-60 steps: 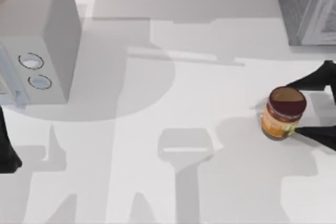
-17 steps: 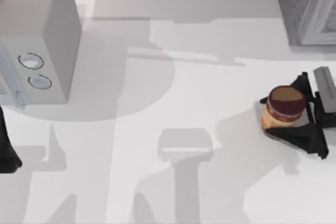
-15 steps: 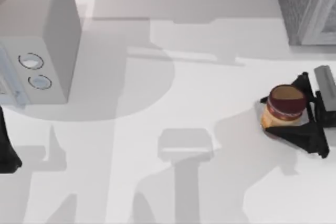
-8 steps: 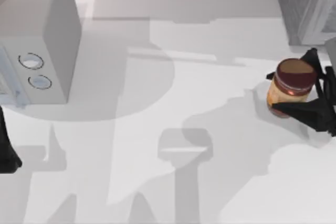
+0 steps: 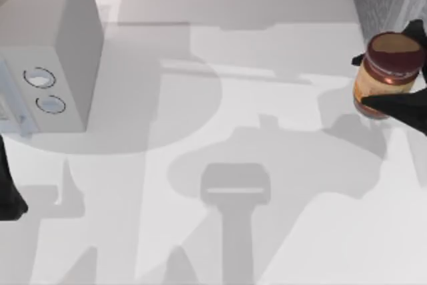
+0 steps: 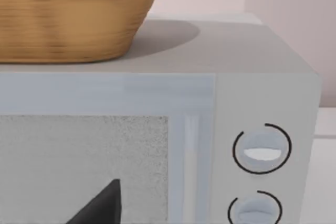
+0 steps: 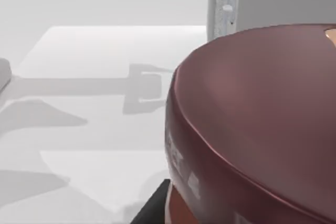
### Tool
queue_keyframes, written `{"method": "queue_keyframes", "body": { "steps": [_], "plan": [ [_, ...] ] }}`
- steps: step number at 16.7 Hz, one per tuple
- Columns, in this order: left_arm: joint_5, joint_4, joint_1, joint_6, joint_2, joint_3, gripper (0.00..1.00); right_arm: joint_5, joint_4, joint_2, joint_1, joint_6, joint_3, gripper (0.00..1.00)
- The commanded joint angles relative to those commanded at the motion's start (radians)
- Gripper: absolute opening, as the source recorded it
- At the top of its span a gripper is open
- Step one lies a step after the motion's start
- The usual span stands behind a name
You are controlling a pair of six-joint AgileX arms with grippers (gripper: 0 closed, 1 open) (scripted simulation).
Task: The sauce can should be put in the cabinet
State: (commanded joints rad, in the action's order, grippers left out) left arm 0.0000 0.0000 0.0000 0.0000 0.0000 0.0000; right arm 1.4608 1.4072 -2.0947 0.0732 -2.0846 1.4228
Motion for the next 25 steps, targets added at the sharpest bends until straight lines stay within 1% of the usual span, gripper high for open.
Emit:
{"method": "queue_keyframes", "body": {
  "steps": [2, 8, 10, 12, 15, 18, 21, 25],
  "plan": [
    [0.0, 0.0, 0.0, 0.0, 0.0, 0.0, 1.0, -0.004, 0.027, 0.02, -0.001, -0.002, 0.007, 0.0],
    [0.0, 0.0, 0.0, 0.0, 0.0, 0.0, 1.0, -0.004, 0.027, 0.018, -0.002, -0.001, 0.005, 0.0],
    [0.0, 0.0, 0.0, 0.0, 0.0, 0.0, 1.0, -0.013, 0.014, 0.041, -0.002, 0.028, -0.022, 0.0],
    [0.0, 0.0, 0.0, 0.0, 0.0, 0.0, 1.0, -0.039, -0.024, 0.101, -0.004, 0.093, -0.076, 0.0],
    [0.0, 0.0, 0.0, 0.0, 0.0, 0.0, 1.0, -0.114, -0.126, 0.259, -0.011, 0.247, -0.193, 0.0],
    [0.0, 0.0, 0.0, 0.0, 0.0, 0.0, 1.0, -0.234, -0.272, 0.478, -0.019, 0.46, -0.346, 0.0],
    [0.0, 0.0, 0.0, 0.0, 0.0, 0.0, 1.0, -0.393, -0.444, 0.733, -0.028, 0.717, -0.522, 0.0],
    [0.0, 0.0, 0.0, 0.0, 0.0, 0.0, 1.0, -0.651, -0.697, 1.101, -0.042, 1.093, -0.772, 0.0]
  ]
}}
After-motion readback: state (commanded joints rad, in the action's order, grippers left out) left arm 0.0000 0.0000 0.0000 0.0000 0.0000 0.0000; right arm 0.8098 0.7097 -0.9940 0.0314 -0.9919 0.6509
